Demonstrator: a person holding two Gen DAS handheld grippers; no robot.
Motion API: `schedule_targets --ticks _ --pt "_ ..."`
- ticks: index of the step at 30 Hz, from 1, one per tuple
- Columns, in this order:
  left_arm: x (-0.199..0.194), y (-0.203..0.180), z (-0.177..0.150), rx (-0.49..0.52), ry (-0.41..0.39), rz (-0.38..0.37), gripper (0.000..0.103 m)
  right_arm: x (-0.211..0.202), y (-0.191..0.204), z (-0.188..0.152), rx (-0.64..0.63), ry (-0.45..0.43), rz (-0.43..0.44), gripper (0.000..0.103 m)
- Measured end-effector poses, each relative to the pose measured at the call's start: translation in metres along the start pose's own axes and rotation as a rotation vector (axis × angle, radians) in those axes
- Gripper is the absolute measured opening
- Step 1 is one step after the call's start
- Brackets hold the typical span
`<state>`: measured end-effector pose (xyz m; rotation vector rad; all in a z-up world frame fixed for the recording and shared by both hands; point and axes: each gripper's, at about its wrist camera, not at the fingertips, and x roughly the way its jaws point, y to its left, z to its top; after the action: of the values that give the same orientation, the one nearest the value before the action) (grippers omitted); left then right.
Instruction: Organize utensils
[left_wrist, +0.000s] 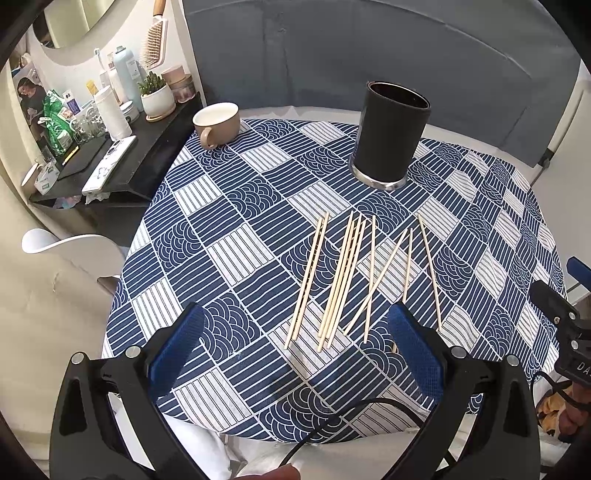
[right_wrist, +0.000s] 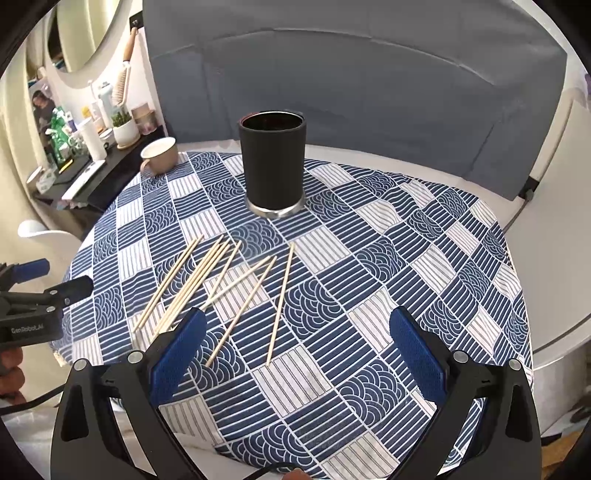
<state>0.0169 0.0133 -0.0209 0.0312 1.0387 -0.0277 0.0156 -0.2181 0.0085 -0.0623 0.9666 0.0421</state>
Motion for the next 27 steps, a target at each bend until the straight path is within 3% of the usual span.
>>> schedule_targets --ticks 12,27 --pt "0.030 0.018 0.010 -0.002 0.092 -0.032 0.097 0.023 0.010 0.006 -0.007 0.102 -0.013 0.095" --pt "0.090 0.037 0.040 0.066 0.202 -0.038 0.097 0.111 0.016 0.016 0.036 0.273 -0.121 0.095"
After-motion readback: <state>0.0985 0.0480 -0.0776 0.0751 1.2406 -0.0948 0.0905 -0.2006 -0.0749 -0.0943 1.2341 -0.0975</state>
